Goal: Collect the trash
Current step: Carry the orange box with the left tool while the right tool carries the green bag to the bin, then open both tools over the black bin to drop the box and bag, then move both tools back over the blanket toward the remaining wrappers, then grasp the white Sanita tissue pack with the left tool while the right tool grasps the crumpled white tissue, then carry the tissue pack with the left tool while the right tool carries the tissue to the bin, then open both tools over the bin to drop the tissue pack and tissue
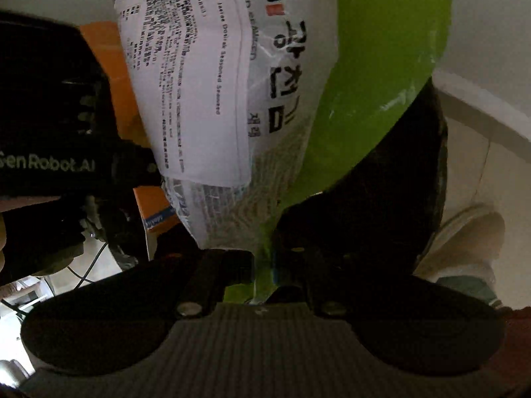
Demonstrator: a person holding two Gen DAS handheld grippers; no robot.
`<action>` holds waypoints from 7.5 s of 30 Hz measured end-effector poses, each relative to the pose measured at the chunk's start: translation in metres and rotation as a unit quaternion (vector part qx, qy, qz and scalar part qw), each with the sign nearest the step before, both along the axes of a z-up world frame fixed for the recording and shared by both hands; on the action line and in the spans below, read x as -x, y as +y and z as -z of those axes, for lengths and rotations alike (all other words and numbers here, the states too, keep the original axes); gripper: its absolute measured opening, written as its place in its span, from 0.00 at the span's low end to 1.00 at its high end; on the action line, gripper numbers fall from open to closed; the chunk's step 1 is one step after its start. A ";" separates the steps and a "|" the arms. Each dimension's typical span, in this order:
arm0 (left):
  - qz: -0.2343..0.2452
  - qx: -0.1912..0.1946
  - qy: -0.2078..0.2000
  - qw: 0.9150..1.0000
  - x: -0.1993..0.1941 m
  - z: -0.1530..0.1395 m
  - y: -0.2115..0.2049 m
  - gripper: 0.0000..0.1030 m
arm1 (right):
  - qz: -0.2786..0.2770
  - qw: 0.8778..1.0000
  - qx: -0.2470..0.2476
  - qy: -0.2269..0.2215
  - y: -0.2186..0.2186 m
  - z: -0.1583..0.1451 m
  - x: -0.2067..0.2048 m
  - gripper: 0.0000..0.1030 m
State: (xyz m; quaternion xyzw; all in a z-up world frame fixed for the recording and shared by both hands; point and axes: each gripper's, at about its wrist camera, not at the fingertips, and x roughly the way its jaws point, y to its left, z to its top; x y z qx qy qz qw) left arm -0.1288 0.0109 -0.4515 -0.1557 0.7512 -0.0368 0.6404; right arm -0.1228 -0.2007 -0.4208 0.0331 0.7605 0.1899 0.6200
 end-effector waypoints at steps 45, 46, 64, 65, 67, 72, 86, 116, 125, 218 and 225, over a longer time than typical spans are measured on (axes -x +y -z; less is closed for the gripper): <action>0.052 -0.029 -0.274 0.960 0.061 -0.255 0.000 0.57 | -0.066 0.954 -0.061 -0.287 -0.018 -0.233 0.039 0.90; 0.052 -0.027 -0.287 0.956 0.064 -0.265 0.000 0.58 | -0.060 0.948 -0.065 -0.304 -0.021 -0.245 0.044 0.91; 0.060 -0.010 -0.529 0.847 0.095 -0.455 -0.007 0.88 | 0.030 0.828 -0.082 -0.554 -0.057 -0.417 0.093 0.93; 0.057 -0.010 -0.543 0.838 0.090 -0.463 -0.007 0.89 | 0.038 0.821 -0.079 -0.565 -0.060 -0.422 0.090 0.94; 0.056 -0.016 -0.563 0.824 0.079 -0.474 -0.007 0.93 | 0.054 0.808 -0.068 -0.582 -0.066 -0.429 0.080 0.94; 0.027 -0.052 -0.588 0.806 0.041 -0.485 -0.004 0.94 | 0.088 0.791 -0.045 -0.604 -0.078 -0.439 0.047 0.94; 0.030 -0.085 -0.581 0.809 -0.082 -0.455 -0.014 0.99 | 0.167 0.778 0.024 -0.605 -0.103 -0.448 -0.069 0.77; -0.008 0.037 -0.559 0.828 -0.130 -0.437 -0.017 0.09 | 0.142 0.804 0.025 -0.577 -0.079 -0.425 -0.136 0.31; 0.007 0.046 -0.592 0.805 -0.103 -0.465 -0.023 0.05 | 0.131 0.789 0.008 -0.600 -0.078 -0.442 -0.111 0.31; 0.187 -0.004 -0.172 0.967 0.050 -0.192 -0.031 0.03 | -0.050 0.972 -0.060 -0.221 -0.015 -0.207 0.080 0.31; 0.184 -0.006 -0.159 0.970 0.044 -0.176 -0.028 0.07 | -0.046 0.975 -0.060 -0.209 -0.004 -0.173 0.079 0.37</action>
